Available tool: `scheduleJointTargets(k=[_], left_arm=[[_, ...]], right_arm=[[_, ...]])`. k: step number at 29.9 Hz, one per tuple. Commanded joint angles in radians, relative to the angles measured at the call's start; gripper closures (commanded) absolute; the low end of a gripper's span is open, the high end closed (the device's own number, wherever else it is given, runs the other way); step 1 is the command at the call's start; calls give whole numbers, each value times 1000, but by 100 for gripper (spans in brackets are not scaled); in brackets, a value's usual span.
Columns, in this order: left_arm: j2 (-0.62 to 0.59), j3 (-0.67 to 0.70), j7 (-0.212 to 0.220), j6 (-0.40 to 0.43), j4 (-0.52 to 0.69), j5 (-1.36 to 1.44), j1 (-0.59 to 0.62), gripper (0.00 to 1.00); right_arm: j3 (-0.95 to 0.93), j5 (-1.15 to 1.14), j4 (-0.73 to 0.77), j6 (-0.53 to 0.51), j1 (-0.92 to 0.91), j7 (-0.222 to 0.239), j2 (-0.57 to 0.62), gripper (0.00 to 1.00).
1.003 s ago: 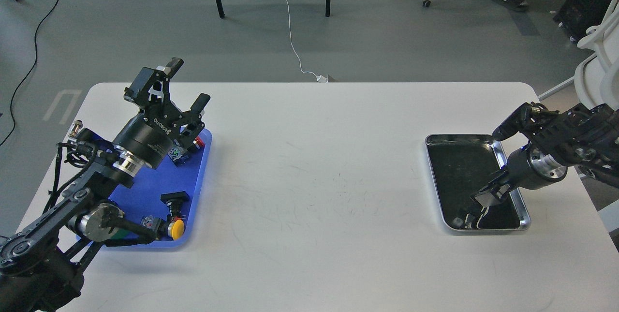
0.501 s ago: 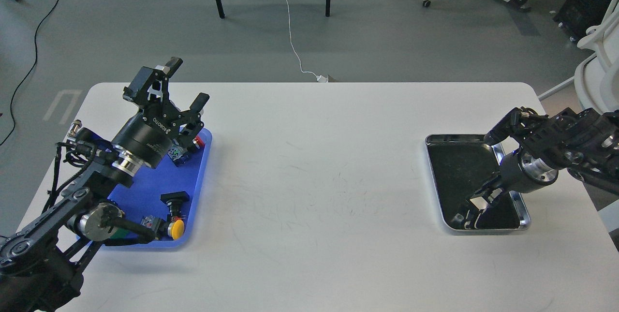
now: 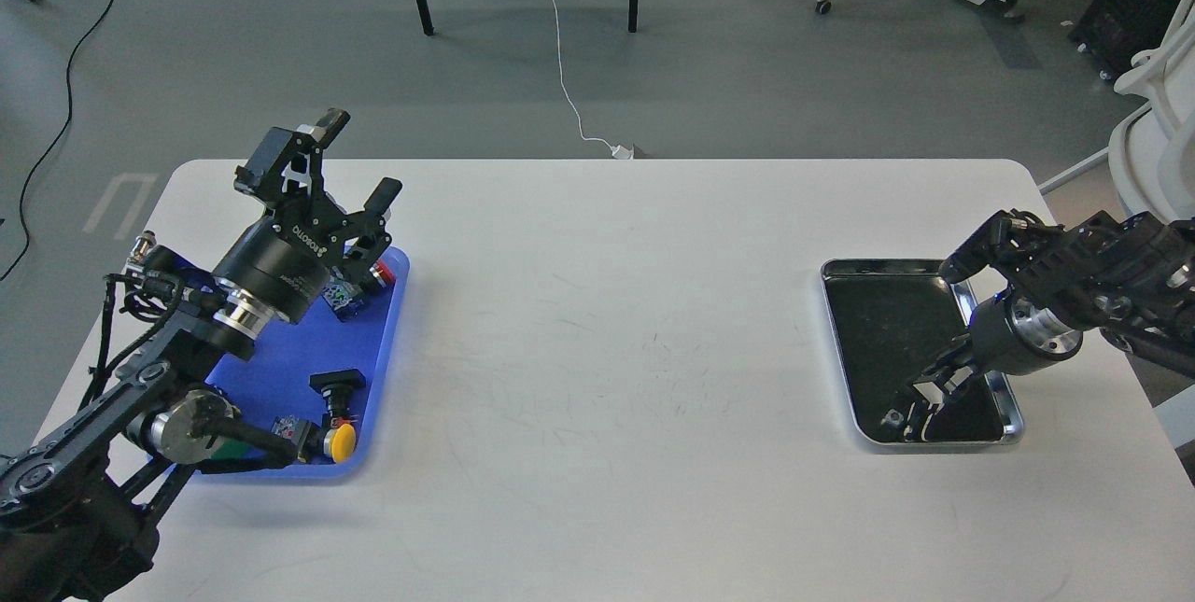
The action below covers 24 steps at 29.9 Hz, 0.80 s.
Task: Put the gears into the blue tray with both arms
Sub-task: 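Lower the right gripper and grasp another small black part on the mat, then carry the second black part to the table center and release it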
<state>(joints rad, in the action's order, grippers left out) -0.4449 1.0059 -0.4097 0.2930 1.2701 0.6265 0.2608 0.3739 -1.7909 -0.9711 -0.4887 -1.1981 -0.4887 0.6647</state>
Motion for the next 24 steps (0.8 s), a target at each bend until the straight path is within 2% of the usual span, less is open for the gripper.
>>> scheduleJointTargets(k=[1, 3, 6, 16, 24], left_arm=[[-3, 3, 0, 0, 0, -1, 0, 2], [-3, 3, 0, 0, 0, -1, 0, 2], [-5, 5, 0, 0, 0, -1, 0, 2], [-9, 13, -1, 0, 2, -4, 0, 2], [-9, 14, 0, 2, 2, -4, 2, 2]], right_arm=[[-1, 1, 0, 0, 2, 0, 0, 54], [0, 1, 0, 0, 2, 0, 1, 55], [0, 1, 0, 0, 2, 0, 1, 66], [0, 1, 8, 0, 2, 0, 1, 79], [-6, 7, 3, 0, -3, 0, 9, 82]])
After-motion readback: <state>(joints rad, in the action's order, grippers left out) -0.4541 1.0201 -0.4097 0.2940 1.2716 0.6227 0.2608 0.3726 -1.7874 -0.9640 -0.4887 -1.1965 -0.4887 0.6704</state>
